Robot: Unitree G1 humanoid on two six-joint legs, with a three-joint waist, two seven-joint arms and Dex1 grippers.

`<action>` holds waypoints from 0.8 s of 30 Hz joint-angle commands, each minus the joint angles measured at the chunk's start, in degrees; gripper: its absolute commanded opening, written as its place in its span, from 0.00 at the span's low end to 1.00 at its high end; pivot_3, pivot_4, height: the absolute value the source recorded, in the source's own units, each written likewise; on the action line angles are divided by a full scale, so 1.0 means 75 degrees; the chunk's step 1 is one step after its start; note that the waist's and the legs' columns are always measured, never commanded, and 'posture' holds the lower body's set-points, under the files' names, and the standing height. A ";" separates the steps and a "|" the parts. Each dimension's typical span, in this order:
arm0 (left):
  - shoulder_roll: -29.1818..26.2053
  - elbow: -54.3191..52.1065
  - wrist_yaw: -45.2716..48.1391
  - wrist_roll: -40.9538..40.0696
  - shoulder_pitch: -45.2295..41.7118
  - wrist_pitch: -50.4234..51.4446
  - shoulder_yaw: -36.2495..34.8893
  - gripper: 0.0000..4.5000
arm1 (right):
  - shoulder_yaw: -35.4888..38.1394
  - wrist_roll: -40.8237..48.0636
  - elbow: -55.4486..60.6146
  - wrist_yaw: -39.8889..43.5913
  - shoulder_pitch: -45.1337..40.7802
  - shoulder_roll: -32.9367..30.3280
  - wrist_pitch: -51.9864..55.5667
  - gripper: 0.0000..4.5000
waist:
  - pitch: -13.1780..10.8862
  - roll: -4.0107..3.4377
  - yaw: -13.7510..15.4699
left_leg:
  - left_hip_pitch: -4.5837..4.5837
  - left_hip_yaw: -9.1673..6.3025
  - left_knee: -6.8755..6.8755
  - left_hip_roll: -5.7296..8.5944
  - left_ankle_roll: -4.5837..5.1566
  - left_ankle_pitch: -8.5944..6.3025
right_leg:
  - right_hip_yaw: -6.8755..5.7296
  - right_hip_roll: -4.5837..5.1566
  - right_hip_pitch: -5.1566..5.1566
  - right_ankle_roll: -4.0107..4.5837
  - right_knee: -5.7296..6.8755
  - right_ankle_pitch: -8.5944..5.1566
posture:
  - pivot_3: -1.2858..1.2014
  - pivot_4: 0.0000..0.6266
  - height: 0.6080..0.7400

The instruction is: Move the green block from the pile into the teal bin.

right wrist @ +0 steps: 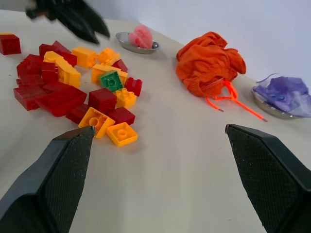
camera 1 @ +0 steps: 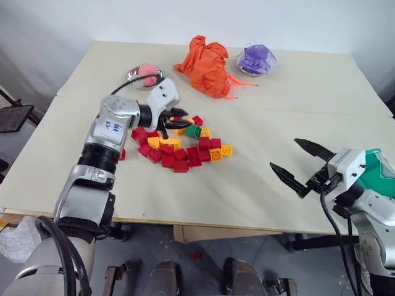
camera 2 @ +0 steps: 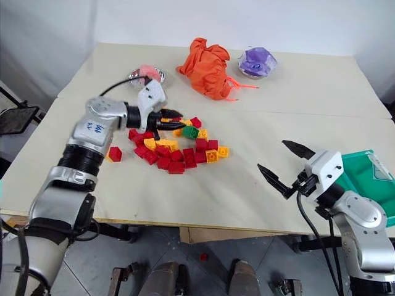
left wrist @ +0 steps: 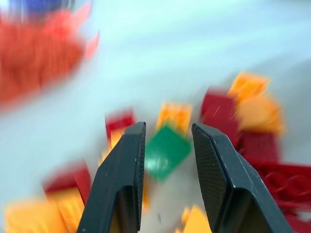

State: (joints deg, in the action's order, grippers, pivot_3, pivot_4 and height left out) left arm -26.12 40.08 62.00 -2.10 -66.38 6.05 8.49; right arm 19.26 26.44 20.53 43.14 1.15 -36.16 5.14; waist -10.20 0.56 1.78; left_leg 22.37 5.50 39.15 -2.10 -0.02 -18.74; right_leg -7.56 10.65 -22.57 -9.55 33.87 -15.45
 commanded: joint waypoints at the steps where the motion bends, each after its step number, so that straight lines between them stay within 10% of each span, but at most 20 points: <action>1: 0.0366 0.0443 0.0126 0.0196 -0.0435 -0.0709 0.0236 0.35 | 0.0614 0.0130 0.0430 -0.0101 0.0288 -0.0192 0.0035 1.00 | 0.0000 0.0000 0.0019 | 0.0000 0.0000 0.0001 0.0000 0.0000 0.0000 | -0.0001 0.0000 0.0002 0.0000 0.0000 0.0000 | 0.52 0.24 1.00; 7: 0.0105 0.1802 -0.0099 0.1111 -0.0479 -0.2685 0.0739 0.47 | 0.0960 0.0204 0.0823 -0.0187 0.0759 -0.0165 0.0139 1.00 | 0.0000 0.0000 -0.0141 | -0.0004 0.0003 -0.0007 -0.0001 0.0000 0.0000 | 0.0002 -0.0003 -0.0004 0.0000 0.0001 0.0000 | 0.52 0.24 1.00; 14: -0.0288 0.3337 -0.0953 0.1614 -0.0464 -0.4073 0.0670 0.95 | 0.0858 0.0139 0.0742 -0.0226 0.0687 -0.0100 0.0103 1.00 | -0.0001 0.0001 -0.0202 | -0.0004 0.0002 -0.0010 -0.0001 0.0002 -0.0001 | 0.0002 -0.0001 -0.0005 0.0000 0.0002 0.0000 | 0.52 0.24 1.00; 24: 0.0347 0.4224 -0.2091 0.2053 -0.0538 -0.4158 0.0685 0.95 | 0.0705 0.0151 0.0604 -0.0108 0.0446 -0.0150 0.0104 1.00 | -0.0002 0.0005 -0.0054 | -0.0001 0.0001 -0.0001 0.0000 0.0007 -0.0004 | 0.0001 -0.0001 -0.0002 -0.0002 0.0002 0.0001 | 0.52 0.24 1.00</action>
State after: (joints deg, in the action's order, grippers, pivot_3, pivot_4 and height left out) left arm -23.38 71.45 47.58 12.50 -69.12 -24.54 13.63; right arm 23.56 26.58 24.29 42.07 4.97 -36.95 6.45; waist -10.21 0.59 1.37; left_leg 22.36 5.51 39.12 -2.10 0.04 -18.77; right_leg -7.56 10.64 -22.59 -9.56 33.88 -15.44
